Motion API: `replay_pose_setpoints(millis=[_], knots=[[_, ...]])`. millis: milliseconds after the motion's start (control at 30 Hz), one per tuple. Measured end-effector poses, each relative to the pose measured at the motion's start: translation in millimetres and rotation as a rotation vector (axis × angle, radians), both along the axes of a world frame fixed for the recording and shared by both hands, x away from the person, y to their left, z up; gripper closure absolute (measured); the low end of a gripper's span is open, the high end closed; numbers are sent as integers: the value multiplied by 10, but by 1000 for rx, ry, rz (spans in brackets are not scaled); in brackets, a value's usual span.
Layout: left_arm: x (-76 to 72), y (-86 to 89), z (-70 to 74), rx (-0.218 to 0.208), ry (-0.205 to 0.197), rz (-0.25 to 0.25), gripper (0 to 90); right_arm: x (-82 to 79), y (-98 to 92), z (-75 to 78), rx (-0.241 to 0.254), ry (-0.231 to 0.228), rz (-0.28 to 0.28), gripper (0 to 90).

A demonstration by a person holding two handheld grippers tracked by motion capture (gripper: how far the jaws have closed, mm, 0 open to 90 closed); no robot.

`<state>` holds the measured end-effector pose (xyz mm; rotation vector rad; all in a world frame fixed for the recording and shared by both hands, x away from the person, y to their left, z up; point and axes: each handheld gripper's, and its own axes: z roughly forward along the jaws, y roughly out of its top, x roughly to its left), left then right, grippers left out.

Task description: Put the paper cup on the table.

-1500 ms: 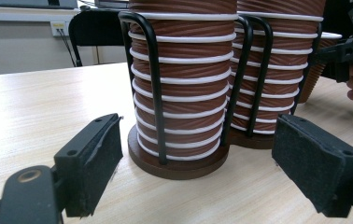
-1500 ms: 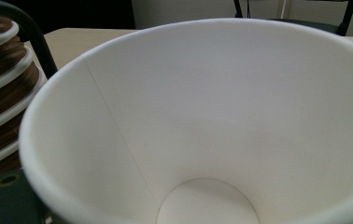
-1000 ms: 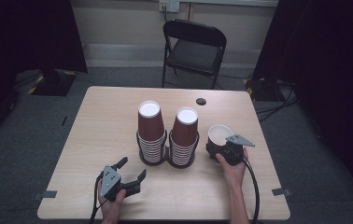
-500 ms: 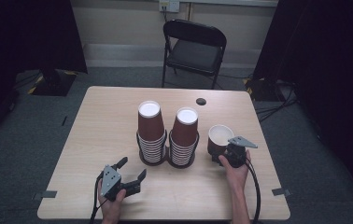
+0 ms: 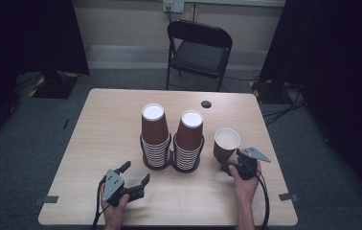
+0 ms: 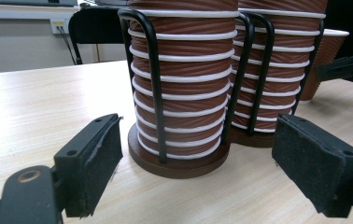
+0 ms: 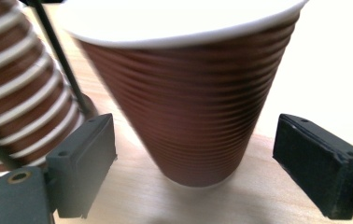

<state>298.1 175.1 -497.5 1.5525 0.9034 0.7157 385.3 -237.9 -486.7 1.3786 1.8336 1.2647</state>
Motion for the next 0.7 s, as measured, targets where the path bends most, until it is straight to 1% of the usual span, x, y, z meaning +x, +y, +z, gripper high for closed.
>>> replay_pose_setpoints(millis=[33, 67, 133, 167, 233, 267, 300, 400, 433, 467, 600, 700], knots=[[1, -5, -1, -7, 5, -3, 158, -33, 1, 8, 14, -14, 10, 131], [0, -6, -1, -7, 6, -1, 157, -65, 11, 12, 19, -22, -3, 130], [2, -8, 0, -4, 6, 5, 157, -131, 28, 6, 31, -43, -7, 129], [2, -7, 2, 5, 3, 13, 157, -159, 46, 3, 27, -50, -5, 132], [-3, -20, 0, 1, 3, 12, 157, -233, 87, 5, 21, -95, -2, 136], [-7, -22, -1, 3, 1, 15, 157, -270, 103, 6, 23, -106, 2, 136], [-12, -24, 0, 9, -4, 19, 157, -287, 108, 5, 26, -110, 6, 136], [-23, -31, -2, 9, -11, 33, 157, -353, 132, 17, 34, -123, 16, 137], [-25, -26, -1, 16, -16, 41, 157, -378, 142, 27, 35, -129, 17, 136], [-27, -32, -4, 7, -15, 41, 157, -405, 152, 37, 36, -142, 22, 136], [-37, -37, -4, 10, -17, 56, 159, -514, 200, 59, 67, -181, 31, 136], [-39, -35, -3, 7, -14, 57, 159, -572, 256, 45, 71, -191, 42, 136]])
